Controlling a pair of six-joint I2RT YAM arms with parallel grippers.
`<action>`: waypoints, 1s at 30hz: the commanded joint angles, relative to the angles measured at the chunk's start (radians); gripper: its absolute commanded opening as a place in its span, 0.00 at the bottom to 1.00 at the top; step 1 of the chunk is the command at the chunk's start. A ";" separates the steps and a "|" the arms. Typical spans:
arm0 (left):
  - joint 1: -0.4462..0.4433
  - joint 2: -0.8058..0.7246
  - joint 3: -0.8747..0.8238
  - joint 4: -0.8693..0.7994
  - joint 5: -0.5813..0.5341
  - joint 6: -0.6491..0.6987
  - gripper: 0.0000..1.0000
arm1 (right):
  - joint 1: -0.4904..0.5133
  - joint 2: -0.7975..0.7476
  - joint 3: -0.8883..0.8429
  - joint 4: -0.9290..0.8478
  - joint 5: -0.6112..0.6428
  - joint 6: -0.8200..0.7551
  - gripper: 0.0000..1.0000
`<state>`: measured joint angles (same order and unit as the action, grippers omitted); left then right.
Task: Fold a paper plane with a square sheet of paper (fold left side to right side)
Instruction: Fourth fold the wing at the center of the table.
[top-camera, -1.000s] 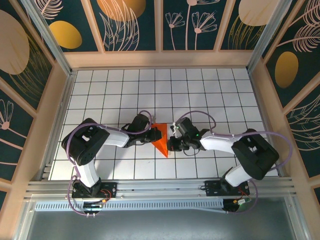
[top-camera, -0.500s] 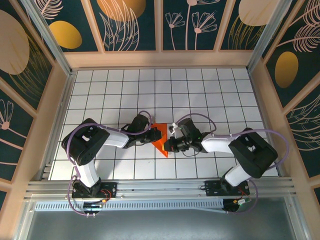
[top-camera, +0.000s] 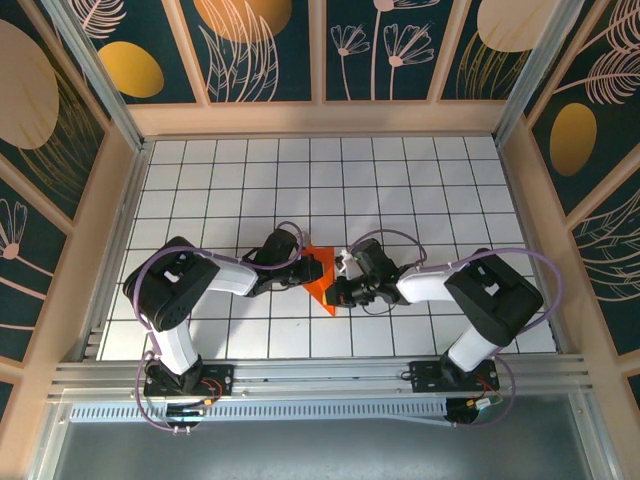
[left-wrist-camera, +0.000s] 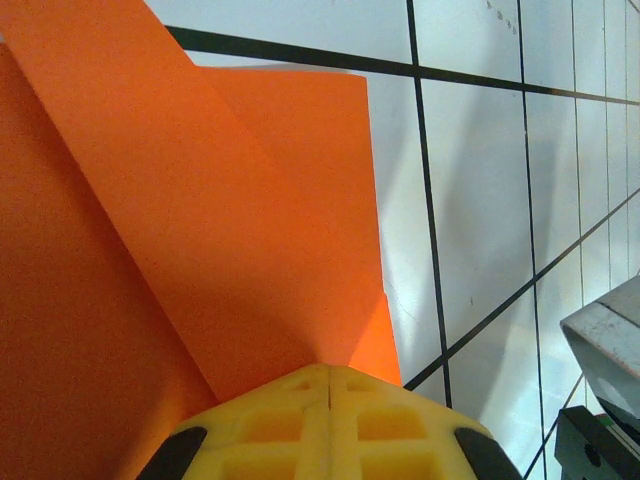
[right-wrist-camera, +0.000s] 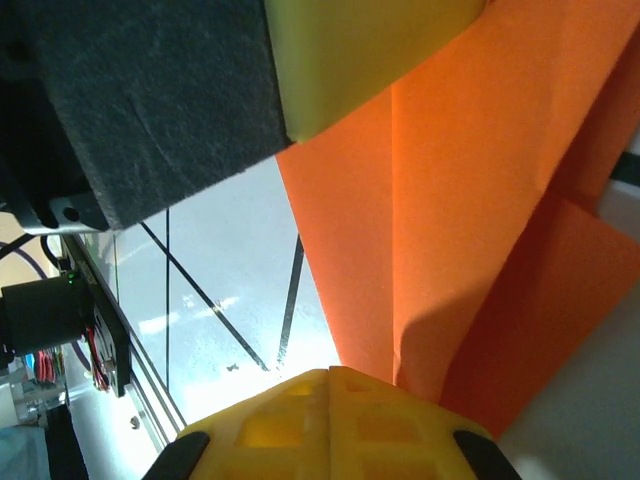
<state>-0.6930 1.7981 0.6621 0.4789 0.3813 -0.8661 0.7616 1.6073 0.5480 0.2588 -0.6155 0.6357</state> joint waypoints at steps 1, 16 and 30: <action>0.001 0.036 -0.013 -0.077 -0.065 -0.002 0.00 | 0.013 0.000 -0.024 -0.012 0.002 -0.002 0.00; 0.001 0.038 -0.014 -0.085 -0.073 -0.003 0.00 | 0.030 -0.015 -0.046 -0.063 0.037 -0.014 0.00; 0.002 0.046 -0.010 -0.098 -0.085 -0.004 0.00 | 0.049 -0.054 -0.078 -0.127 0.055 -0.032 0.00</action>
<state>-0.6941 1.7981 0.6621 0.4782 0.3767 -0.8696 0.7948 1.5734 0.5068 0.2249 -0.5686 0.6273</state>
